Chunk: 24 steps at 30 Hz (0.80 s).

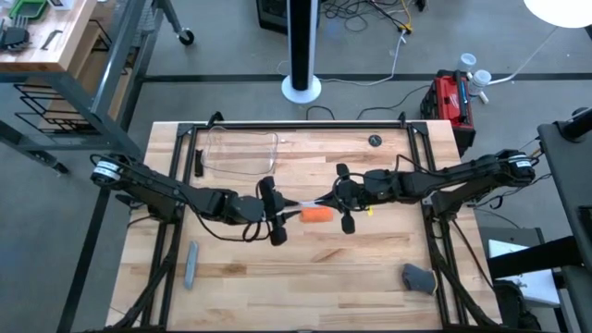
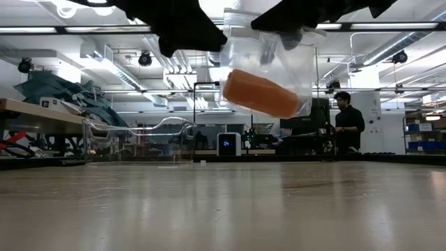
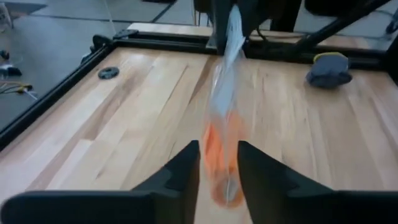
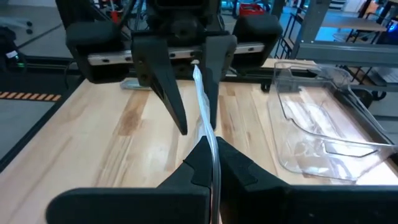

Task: Roll bandage
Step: Close the transparent zip bag

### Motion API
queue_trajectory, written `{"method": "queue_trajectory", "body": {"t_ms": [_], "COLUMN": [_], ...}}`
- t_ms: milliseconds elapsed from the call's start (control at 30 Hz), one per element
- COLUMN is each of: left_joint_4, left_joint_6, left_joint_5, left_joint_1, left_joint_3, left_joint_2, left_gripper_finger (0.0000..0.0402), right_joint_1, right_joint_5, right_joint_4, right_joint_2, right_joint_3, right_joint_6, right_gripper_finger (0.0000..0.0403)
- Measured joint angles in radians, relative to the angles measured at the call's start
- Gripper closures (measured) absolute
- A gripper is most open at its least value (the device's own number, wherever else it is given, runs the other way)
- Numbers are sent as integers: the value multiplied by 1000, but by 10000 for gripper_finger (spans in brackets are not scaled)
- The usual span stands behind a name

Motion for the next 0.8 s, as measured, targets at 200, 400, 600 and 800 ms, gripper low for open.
{"method": "queue_trajectory", "body": {"t_ms": [200, 400, 600, 800], "left_joint_4": [85, 167, 200, 205], "left_joint_6": [30, 69, 98, 150], "left_joint_5": [-5, -5, -8, -7], "left_joint_1": [2, 9, 22, 21], "left_joint_3": [0, 0, 0, 0], "left_joint_2": [3, 8, 15, 16], "left_gripper_finger": [256, 229, 275, 389], "right_joint_1": [0, 10, 20, 23], "right_joint_5": [-1, -12, -14, -16], "right_joint_4": [-8, -2, 27, 33], "right_joint_2": [-3, -2, -2, -1], "right_joint_3": [1, 3, 3, 3], "right_joint_6": [-9, -33, -35, -34], "right_gripper_finger": [403, 403, 403, 402]}}
